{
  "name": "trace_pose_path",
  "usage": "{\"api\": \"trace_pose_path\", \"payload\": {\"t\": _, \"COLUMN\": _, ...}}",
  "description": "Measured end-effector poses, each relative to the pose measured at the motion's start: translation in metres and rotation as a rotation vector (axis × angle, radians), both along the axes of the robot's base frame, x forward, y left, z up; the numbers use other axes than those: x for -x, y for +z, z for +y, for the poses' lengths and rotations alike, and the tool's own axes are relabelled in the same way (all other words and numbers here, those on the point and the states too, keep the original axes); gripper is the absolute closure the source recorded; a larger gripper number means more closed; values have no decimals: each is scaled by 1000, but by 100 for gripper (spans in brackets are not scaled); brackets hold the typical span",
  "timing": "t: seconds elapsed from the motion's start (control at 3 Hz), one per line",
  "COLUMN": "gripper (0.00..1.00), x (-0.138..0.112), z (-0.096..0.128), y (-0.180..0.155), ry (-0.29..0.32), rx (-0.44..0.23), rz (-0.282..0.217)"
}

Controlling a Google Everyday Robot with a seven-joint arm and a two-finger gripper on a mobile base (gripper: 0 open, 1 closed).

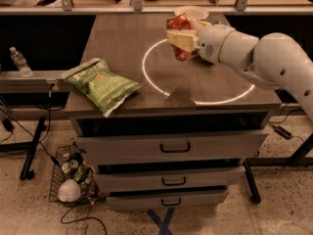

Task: Place coke can upright

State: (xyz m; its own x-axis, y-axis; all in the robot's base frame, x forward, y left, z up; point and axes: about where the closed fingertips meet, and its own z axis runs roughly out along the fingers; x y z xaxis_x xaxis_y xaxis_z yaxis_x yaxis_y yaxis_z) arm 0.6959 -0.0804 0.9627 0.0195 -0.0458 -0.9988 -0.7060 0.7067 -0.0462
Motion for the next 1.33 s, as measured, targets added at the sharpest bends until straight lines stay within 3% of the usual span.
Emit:
{"api": "trace_pose_path", "payload": {"t": 0.67, "gripper": 100, "x": 13, "z": -17, "y": -24, "ry": 33, "rx": 24, "rz": -68}}
{"api": "trace_pose_path", "payload": {"t": 1.33, "gripper": 100, "x": 30, "z": -33, "y": -51, "ry": 10, "rx": 3, "rz": -82}}
